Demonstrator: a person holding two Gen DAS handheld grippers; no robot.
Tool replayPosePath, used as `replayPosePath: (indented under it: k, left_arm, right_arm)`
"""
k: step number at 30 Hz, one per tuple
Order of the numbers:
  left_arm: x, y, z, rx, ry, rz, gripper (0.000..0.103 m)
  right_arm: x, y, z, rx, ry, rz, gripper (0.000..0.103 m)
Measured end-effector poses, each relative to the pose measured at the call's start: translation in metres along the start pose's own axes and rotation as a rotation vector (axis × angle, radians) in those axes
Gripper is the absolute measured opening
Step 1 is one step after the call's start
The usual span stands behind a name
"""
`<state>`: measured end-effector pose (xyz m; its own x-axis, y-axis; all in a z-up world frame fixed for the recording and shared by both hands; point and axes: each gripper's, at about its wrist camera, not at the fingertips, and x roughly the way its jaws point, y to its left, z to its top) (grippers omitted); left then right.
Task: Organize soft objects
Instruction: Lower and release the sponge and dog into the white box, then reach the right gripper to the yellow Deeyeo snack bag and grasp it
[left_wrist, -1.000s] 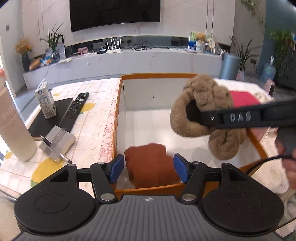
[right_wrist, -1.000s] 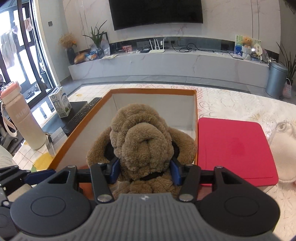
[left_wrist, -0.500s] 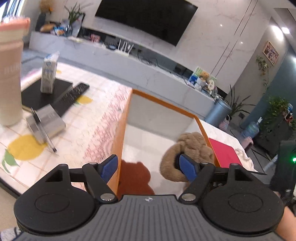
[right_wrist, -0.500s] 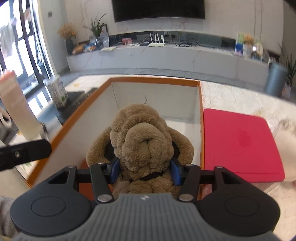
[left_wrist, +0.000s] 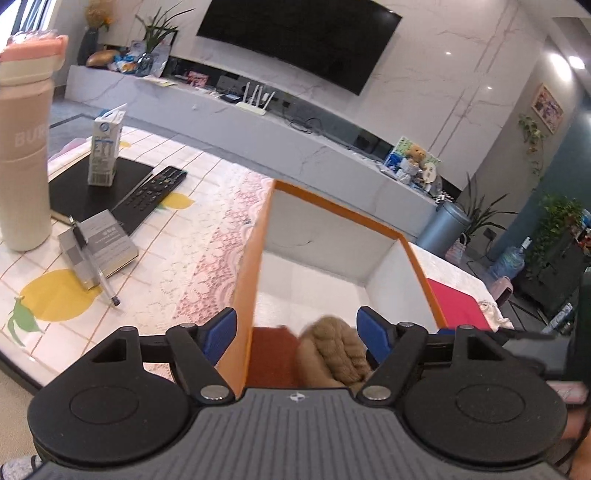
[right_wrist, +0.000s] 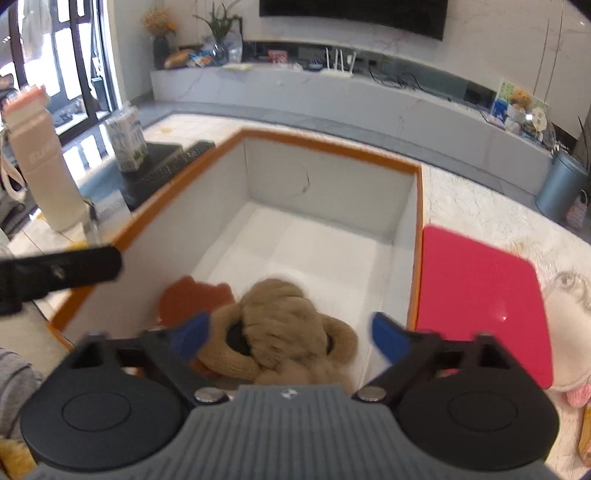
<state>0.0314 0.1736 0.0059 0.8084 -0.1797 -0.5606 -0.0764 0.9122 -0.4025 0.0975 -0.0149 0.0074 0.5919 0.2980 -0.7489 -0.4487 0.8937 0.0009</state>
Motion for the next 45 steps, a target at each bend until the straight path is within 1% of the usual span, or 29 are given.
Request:
replayPosePath:
  k: [3,6,10,13,17,21,25,28,30,33,35,39,42,45]
  left_arm:
    - [-0.002,-0.003,-0.001,0.015,-0.012,-0.02,0.087]
    - [-0.003,-0.005,0.0,0.016,-0.016,-0.016,0.087]
    - [-0.003,-0.003,0.0,0.006,-0.015,-0.016,0.087]
    - [-0.002,-0.003,0.001,-0.005,-0.004,-0.016,0.087]
    - [-0.005,-0.01,0.004,0.001,-0.027,0.008,0.087]
    - [-0.008,-0.026,0.009,0.011,-0.038,0.038,0.087]
    - [-0.016,-0.05,0.016,0.045,-0.058,0.036,0.087]
    - [-0.019,-0.072,0.019,0.086,-0.069,0.036,0.087]
    - [-0.017,-0.086,0.02,0.114,-0.065,0.038,0.087]
    - [-0.007,-0.109,0.02,0.161,-0.031,0.061,0.087]
    - [-0.003,-0.126,0.018,0.194,-0.023,0.066,0.087]
    - [0.007,-0.163,0.015,0.25,0.003,0.035,0.087]
    - [0.02,-0.192,0.009,0.289,0.034,0.003,0.087]
    - [0.037,-0.221,0.002,0.336,0.064,-0.017,0.087]
  right_arm:
    - [-0.013,-0.005,0.005,0.002,-0.018,0.024,0.1]
    - [-0.024,-0.007,0.008,-0.006,-0.022,0.041,0.1]
    - [-0.04,-0.011,0.008,-0.015,-0.057,0.017,0.1]
    - [-0.055,-0.021,0.009,0.002,-0.092,0.011,0.1]
    - [-0.073,-0.035,0.011,0.035,-0.132,-0.011,0.1]
    - [-0.096,-0.057,0.014,0.095,-0.204,-0.027,0.1]
    - [-0.124,-0.085,0.016,0.096,-0.27,-0.084,0.1]
    - [-0.147,-0.11,0.013,0.088,-0.311,-0.144,0.1]
    - [-0.162,-0.13,0.008,0.092,-0.337,-0.195,0.1]
    - [-0.181,-0.164,-0.001,0.115,-0.362,-0.272,0.1]
    - [-0.189,-0.189,-0.009,0.143,-0.37,-0.319,0.1]
    - [-0.194,-0.242,-0.031,0.258,-0.359,-0.392,0.1]
    - [-0.178,-0.27,-0.053,0.319,-0.292,-0.467,0.1]
    - [-0.145,-0.289,-0.072,0.321,-0.187,-0.476,0.1]
